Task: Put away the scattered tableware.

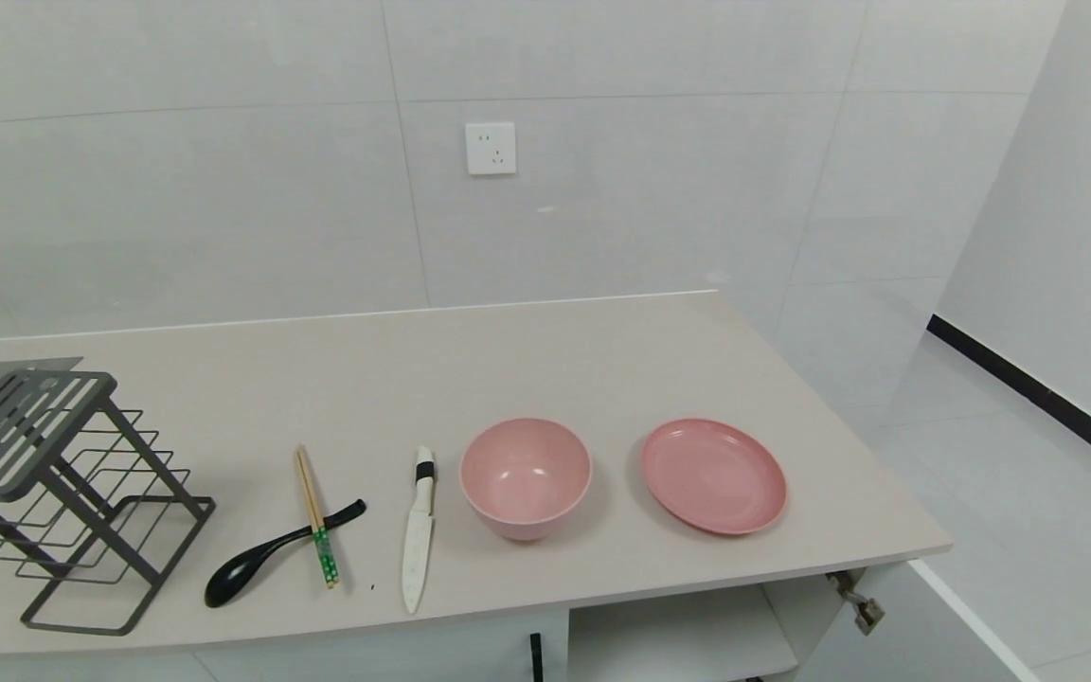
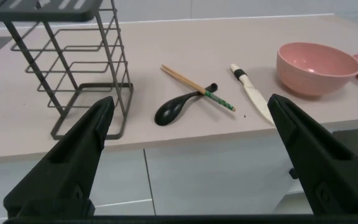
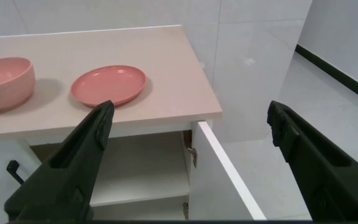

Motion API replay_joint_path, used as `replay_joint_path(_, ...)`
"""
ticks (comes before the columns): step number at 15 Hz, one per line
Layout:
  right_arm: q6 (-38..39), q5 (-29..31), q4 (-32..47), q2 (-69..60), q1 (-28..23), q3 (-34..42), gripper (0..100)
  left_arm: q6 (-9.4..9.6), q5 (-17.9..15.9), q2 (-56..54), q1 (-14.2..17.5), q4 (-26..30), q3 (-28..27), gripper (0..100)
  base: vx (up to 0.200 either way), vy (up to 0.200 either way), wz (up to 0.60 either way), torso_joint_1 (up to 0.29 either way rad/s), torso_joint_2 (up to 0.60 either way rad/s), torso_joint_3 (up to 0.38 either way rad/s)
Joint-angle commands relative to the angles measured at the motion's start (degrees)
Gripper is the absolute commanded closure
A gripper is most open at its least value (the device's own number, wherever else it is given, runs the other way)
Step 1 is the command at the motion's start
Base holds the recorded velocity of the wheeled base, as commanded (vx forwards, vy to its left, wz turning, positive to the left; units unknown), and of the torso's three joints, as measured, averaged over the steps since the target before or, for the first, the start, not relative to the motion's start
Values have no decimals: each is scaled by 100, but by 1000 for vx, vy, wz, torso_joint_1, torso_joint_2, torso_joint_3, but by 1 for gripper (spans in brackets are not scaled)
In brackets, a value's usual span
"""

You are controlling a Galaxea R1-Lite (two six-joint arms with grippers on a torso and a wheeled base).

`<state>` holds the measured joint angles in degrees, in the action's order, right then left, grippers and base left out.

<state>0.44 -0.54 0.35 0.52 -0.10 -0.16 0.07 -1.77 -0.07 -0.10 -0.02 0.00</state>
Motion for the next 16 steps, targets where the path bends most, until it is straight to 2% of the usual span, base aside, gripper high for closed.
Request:
replay_joint_path(1, 0, 1, 0, 9, 1, -2, 0, -7, 1, 7, 1, 2, 0, 0, 0, 0, 0, 222, -486, -242)
replay_joint_path(2, 0, 1, 9, 9, 1, -2, 0, -7, -8, 7, 1, 2, 0, 0, 0, 0, 0, 105, -227, -90)
replay_joint_path(5, 0, 1, 9, 9, 1, -2, 0, 1, -8, 7, 1, -6, 0, 0, 200, 0, 0, 23, -43, -23)
replay_joint_path(16, 0, 1, 0, 9, 1, -2, 0, -16, -8, 7, 1, -6, 0, 0, 0, 0, 0, 0, 0, 0)
